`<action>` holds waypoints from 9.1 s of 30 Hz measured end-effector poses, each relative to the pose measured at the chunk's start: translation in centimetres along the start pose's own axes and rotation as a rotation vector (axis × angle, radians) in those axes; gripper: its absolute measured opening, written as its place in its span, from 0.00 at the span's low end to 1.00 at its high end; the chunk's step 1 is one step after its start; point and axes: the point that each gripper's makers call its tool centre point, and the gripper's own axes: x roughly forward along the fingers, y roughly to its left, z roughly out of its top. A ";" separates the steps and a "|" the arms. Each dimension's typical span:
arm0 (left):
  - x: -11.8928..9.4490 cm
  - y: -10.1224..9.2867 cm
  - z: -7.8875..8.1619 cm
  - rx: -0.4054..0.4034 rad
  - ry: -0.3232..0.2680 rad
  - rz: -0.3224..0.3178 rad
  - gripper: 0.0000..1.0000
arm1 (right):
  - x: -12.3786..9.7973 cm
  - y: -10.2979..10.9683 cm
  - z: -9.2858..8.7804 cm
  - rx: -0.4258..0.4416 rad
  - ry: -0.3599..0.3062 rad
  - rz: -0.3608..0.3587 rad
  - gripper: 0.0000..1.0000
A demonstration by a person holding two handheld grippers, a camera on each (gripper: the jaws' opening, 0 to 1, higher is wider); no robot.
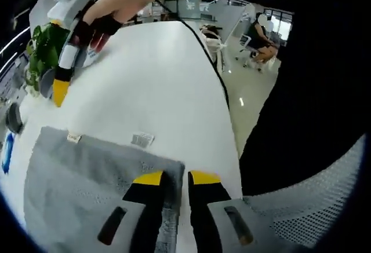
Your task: Fold the towel on the table until its edges align and the towel forms a compact rectangular stack.
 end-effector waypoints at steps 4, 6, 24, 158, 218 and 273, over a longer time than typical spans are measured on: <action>0.3 -0.4 0.4 0.056 0.007 -0.074 0.15 | -0.1 -0.4 -0.2 0.010 0.003 -0.008 0.18; 0.2 -0.1 0.3 0.065 -0.006 -0.099 0.14 | -0.3 -0.9 -0.3 0.020 -0.003 -0.015 0.17; 0.1 1.7 3.3 -0.255 -0.143 -0.036 0.02 | 3.1 -4.2 1.8 0.195 -0.060 -0.037 0.15; -38.2 -0.5 0.2 -0.446 -0.859 0.503 0.01 | -0.6 13.5 31.3 -0.014 -0.475 -0.067 0.00; -39.6 -2.6 -15.8 -0.742 -0.620 0.738 0.00 | 10.4 21.2 32.3 0.005 -0.335 0.118 0.00; -36.3 -1.9 -28.4 -0.966 -0.376 0.804 0.01 | 22.6 22.3 30.2 0.037 -0.165 0.134 0.00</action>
